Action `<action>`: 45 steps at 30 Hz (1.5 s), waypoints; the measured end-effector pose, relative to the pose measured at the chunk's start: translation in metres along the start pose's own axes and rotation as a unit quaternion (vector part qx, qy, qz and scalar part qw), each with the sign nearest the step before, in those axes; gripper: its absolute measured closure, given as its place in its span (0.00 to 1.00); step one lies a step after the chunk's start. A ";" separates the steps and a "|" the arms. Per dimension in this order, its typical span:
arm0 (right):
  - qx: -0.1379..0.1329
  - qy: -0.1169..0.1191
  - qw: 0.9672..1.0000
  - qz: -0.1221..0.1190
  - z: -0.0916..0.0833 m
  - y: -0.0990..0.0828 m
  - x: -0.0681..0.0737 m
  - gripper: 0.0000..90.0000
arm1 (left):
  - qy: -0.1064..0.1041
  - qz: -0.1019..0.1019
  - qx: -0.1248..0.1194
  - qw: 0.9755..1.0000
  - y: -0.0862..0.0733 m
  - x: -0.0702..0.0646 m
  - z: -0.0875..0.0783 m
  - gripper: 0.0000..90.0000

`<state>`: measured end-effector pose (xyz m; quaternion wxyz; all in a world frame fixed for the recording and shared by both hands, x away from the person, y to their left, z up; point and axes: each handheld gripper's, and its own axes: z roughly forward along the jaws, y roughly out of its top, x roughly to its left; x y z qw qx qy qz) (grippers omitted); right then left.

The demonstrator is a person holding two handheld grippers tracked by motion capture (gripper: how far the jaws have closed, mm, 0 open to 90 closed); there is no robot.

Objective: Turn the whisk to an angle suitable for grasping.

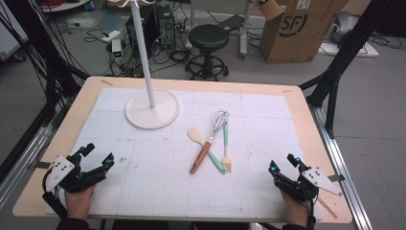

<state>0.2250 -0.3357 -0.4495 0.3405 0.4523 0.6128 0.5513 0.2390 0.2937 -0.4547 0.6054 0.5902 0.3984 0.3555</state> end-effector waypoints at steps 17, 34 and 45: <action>0.043 0.093 0.995 -0.010 0.029 0.015 0.024 0.58 | 0.000 0.000 -0.004 1.000 0.000 0.000 -0.001 0.22; 0.203 0.219 0.945 -0.134 0.124 0.019 0.138 0.99 | -0.002 0.001 -0.007 1.000 0.000 0.000 -0.001 0.23; 0.243 0.241 0.925 -0.166 0.141 0.013 0.162 0.99 | 0.000 -0.001 -0.008 1.000 0.000 0.000 -0.001 0.24</action>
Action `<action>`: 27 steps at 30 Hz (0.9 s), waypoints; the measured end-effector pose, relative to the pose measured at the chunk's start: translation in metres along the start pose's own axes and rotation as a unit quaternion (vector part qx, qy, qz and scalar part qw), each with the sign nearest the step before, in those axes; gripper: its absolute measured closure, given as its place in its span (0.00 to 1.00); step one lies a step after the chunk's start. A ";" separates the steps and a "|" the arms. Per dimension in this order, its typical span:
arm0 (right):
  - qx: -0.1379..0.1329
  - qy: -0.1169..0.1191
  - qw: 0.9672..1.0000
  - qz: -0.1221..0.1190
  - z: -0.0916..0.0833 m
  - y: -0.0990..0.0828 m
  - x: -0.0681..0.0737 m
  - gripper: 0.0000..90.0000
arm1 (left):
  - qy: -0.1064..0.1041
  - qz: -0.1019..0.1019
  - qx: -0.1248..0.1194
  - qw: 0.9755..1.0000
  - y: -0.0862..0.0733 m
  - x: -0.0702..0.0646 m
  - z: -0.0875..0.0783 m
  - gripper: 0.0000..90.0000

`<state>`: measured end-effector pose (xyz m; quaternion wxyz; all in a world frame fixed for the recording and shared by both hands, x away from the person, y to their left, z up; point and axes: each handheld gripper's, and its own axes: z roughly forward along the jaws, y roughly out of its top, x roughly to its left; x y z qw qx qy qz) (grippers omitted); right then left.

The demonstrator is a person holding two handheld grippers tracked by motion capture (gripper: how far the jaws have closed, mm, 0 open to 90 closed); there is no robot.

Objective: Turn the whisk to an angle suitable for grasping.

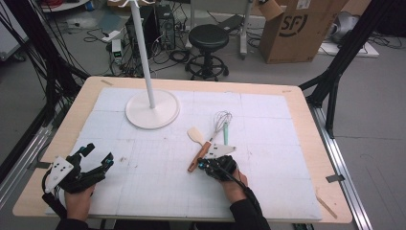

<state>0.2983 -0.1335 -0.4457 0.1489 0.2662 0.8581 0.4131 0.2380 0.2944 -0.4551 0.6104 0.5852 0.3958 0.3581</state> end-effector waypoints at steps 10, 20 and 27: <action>0.003 -0.005 1.000 -0.005 0.022 0.023 0.006 0.99 | 0.000 0.003 0.000 1.000 0.000 0.000 0.000 0.24; 0.004 -0.005 1.000 -0.020 0.033 0.033 0.008 0.99 | -0.001 0.003 -0.002 1.000 0.000 0.000 0.000 0.25; -0.026 -0.023 0.999 0.028 0.017 0.034 -0.025 0.99 | -0.001 0.005 -0.002 1.000 0.000 -0.001 0.000 0.25</action>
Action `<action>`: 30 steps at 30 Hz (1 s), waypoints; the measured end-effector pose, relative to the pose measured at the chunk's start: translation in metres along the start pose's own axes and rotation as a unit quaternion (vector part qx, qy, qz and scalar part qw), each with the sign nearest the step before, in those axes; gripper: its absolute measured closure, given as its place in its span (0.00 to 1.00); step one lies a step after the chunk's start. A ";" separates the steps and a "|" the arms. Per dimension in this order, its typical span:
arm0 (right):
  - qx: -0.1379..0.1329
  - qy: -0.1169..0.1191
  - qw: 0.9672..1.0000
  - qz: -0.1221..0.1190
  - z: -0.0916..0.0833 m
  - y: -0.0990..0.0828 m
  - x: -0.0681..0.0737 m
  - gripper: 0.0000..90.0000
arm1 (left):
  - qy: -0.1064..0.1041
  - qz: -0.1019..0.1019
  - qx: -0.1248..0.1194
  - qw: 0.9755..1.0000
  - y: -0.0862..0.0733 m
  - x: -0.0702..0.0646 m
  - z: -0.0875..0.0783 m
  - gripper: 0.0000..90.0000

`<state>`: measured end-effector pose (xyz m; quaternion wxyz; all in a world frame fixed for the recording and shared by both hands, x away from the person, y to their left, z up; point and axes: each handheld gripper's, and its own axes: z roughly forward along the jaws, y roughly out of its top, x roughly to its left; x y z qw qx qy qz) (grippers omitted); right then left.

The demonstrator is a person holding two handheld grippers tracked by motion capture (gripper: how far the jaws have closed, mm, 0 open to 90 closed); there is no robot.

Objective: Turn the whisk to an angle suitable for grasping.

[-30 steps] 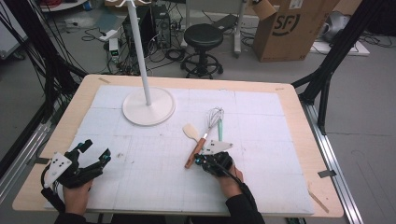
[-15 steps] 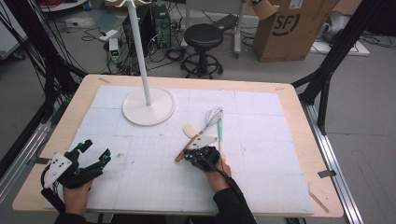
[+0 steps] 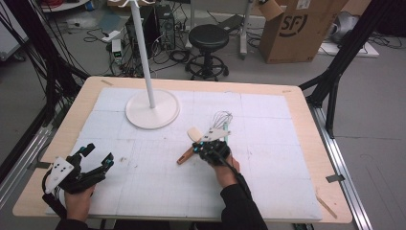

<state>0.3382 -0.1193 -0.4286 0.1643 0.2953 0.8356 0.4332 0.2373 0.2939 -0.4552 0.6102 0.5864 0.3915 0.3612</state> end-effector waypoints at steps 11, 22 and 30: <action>0.014 -0.030 0.999 0.027 -0.001 0.008 -0.046 0.99 | -0.001 0.001 -0.001 1.000 0.000 0.000 0.000 0.26; 0.039 -0.020 0.999 0.019 0.014 0.006 -0.045 1.00 | -0.002 0.003 0.000 1.000 0.000 0.000 0.000 0.26; 0.060 0.036 0.997 -0.025 0.021 0.013 -0.008 1.00 | -0.003 0.003 -0.001 1.000 0.000 0.000 0.000 0.26</action>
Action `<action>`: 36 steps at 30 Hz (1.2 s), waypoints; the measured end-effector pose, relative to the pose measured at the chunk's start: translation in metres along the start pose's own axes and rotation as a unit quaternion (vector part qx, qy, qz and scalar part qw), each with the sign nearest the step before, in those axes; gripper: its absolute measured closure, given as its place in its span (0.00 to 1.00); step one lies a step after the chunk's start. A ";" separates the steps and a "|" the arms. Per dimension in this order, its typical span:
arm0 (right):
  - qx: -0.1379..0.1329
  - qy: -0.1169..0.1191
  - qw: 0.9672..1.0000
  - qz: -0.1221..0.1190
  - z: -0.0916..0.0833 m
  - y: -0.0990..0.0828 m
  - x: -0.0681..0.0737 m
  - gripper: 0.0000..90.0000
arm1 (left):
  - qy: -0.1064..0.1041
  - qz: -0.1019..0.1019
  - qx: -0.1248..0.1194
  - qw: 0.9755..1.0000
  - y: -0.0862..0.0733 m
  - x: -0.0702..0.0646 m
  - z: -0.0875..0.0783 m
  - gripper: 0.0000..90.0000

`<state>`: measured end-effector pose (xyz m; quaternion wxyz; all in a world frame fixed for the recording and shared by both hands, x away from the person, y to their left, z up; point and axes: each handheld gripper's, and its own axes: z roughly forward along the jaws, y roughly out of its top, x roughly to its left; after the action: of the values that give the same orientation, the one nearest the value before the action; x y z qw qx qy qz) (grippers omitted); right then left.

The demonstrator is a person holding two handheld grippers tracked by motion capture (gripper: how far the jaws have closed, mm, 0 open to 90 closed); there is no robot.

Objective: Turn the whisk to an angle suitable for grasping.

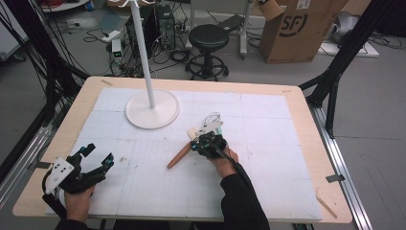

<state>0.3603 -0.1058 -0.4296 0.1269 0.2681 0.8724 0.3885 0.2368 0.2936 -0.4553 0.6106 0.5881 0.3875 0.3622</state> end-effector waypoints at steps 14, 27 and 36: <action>-0.034 -0.072 0.996 0.026 -0.013 -0.001 -0.017 0.99 | 0.000 -0.001 -0.001 1.000 0.000 0.000 0.000 0.26; -0.016 -0.036 0.999 0.007 0.005 0.004 -0.007 1.00 | -0.001 0.000 -0.001 1.000 0.000 0.000 0.000 0.25; -0.023 -0.005 1.000 -0.006 0.013 0.012 0.033 1.00 | -0.001 0.000 -0.002 1.000 0.000 0.000 0.000 0.26</action>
<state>0.3426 -0.0727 -0.4298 0.1398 0.2625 0.8641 0.4061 0.2364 0.2935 -0.4554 0.6121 0.5875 0.3862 0.3619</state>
